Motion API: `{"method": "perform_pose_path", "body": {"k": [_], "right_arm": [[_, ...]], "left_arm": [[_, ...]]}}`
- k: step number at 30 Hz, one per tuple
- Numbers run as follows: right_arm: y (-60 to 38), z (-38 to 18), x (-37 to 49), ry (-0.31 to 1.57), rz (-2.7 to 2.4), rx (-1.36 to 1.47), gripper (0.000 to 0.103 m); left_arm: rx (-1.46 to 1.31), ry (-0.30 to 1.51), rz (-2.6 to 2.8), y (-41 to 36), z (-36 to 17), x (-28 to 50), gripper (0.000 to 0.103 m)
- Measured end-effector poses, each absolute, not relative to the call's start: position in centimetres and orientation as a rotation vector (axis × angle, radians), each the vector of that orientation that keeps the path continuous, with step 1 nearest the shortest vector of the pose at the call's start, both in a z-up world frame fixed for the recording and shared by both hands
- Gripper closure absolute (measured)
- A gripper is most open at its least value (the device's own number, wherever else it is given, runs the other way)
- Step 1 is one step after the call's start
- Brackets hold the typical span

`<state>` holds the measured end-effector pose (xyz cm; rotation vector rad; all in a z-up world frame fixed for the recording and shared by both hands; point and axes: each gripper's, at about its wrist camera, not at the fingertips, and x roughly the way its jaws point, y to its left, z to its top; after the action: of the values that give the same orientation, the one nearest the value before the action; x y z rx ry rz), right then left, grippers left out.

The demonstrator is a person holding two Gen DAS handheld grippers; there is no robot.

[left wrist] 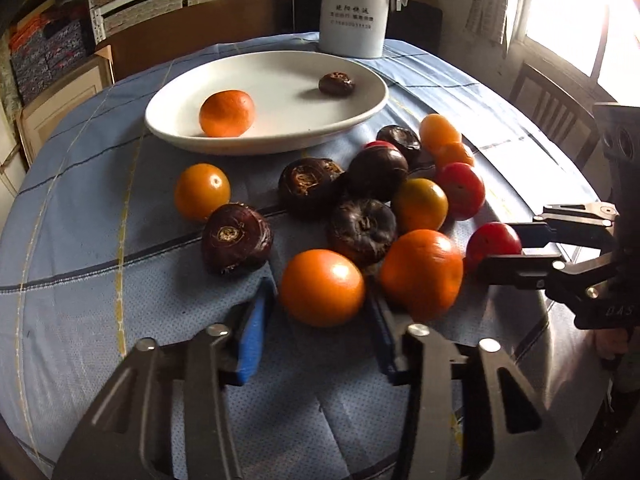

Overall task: Organize fruits
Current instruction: 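Grasp an orange with the left tool while the right tool grasps a red plum, then place the orange and red plum on the white plate, opening both tools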

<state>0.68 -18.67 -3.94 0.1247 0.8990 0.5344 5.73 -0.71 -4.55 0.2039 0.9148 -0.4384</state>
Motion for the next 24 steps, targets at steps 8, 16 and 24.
{"method": "perform_pose_path", "body": {"k": [8, 16, 24], "right_arm": [[-21.0, -0.5, 1.5, 0.795, 0.48, 0.195, 0.066], [-18.4, 3.0, 9.5, 0.734, 0.404, 0.137, 0.066], [-16.1, 0.0, 14.9, 0.801, 0.383, 0.145, 0.064]], "left_arm": [[0.224, 0.803, -0.354, -0.5, -1.4, 6.2, 0.064], [0.212, 0.721, -0.193, -1.4, 1.5, 14.3, 0.064], [0.188, 0.734, -0.171, -1.9, -0.5, 18.2, 0.051]]}}
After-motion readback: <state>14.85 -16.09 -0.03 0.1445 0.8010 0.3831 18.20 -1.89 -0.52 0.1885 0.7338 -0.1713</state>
